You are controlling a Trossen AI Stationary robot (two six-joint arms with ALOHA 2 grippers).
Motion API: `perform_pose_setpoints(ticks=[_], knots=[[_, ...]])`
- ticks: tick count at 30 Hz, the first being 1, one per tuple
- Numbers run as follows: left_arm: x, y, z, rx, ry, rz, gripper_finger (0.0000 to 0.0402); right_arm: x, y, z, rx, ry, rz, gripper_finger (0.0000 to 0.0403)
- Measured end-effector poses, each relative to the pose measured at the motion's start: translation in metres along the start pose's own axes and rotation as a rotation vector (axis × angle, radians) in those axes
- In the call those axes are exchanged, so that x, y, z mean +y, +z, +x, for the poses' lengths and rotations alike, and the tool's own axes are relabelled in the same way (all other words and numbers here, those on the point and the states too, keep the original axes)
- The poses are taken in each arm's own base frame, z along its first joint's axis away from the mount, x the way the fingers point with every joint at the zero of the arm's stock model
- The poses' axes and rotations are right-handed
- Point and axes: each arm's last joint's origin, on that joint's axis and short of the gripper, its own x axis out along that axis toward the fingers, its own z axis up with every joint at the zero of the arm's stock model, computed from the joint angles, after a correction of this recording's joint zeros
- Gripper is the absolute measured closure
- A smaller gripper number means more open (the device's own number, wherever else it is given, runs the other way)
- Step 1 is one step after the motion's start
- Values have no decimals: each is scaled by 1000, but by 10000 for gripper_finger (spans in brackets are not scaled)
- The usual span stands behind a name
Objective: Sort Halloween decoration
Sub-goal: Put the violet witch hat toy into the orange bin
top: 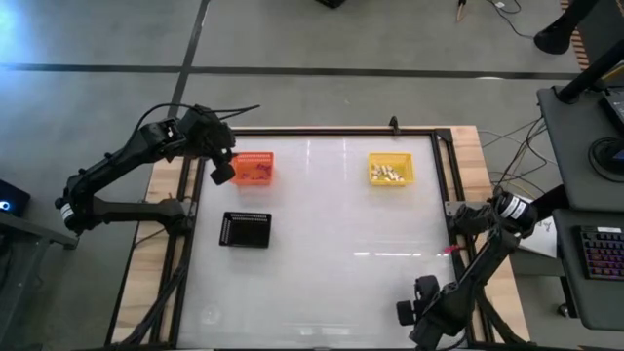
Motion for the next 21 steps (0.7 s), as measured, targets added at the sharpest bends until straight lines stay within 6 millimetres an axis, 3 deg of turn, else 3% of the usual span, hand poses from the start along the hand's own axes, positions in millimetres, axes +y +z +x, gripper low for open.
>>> perform_pose_setpoints(ticks=[21], knots=[[0, 0, 0, 7, -1, -29, 283, -6, 12, 39, 68, 9, -60, 314]])
